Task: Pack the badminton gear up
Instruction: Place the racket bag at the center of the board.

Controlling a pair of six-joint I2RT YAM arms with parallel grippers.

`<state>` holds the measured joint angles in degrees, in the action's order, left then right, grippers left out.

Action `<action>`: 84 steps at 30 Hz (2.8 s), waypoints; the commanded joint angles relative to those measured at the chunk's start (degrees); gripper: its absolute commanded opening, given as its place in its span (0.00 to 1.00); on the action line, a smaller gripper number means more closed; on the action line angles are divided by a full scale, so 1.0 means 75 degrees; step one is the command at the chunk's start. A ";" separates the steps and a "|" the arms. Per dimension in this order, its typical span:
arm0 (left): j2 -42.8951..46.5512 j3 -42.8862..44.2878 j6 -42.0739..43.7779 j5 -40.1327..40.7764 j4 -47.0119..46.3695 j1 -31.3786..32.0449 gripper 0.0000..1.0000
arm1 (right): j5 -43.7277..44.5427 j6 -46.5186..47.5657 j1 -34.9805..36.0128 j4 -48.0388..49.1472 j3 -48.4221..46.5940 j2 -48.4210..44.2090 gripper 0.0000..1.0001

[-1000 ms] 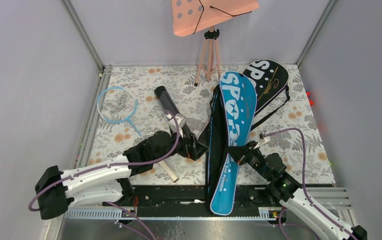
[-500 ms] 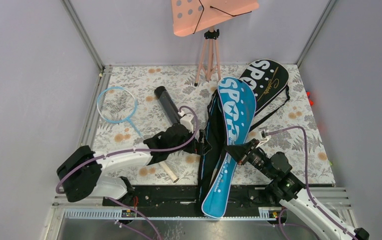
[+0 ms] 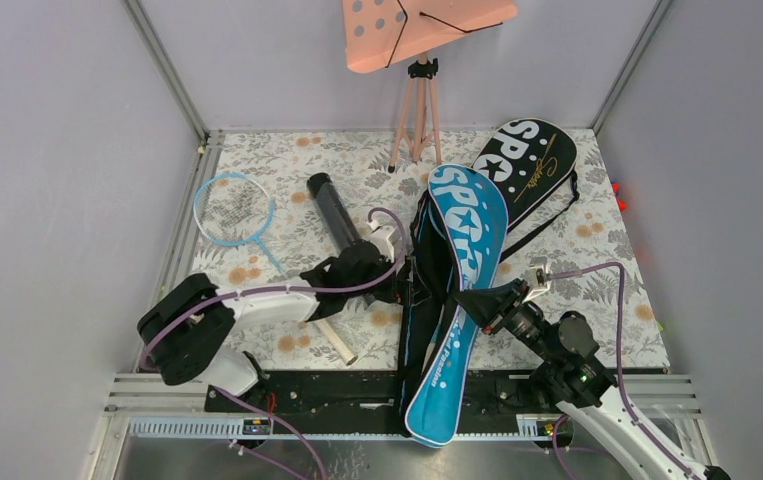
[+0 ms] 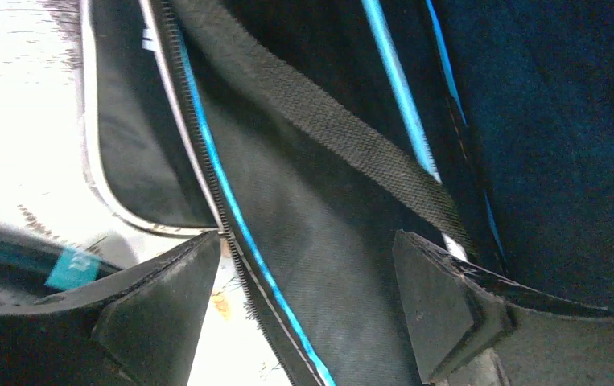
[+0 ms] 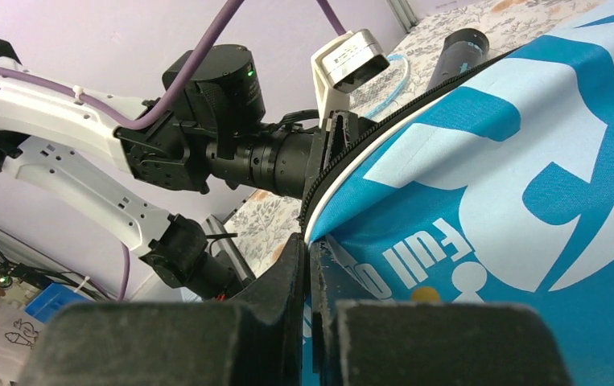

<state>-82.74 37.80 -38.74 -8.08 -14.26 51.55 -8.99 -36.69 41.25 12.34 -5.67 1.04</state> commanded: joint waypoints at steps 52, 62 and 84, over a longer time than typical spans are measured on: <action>-0.0444 0.1268 0.2756 0.1530 0.0718 -0.1436 0.95 | 0.0098 0.0529 0.0021 0.1364 0.0123 0.1271 0.00; -0.2263 0.2323 0.2424 -0.0906 0.0006 -0.2253 0.92 | 0.0031 0.0389 0.0039 0.1488 0.0229 0.1393 0.00; 0.0245 0.1459 0.1945 -0.1701 0.0462 -0.2278 0.00 | 0.3610 0.0349 0.0037 -0.2115 -0.0325 0.0531 0.03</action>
<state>-95.64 51.94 -25.50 -23.77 -14.17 33.45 -1.10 -34.61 41.80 10.61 -3.81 7.11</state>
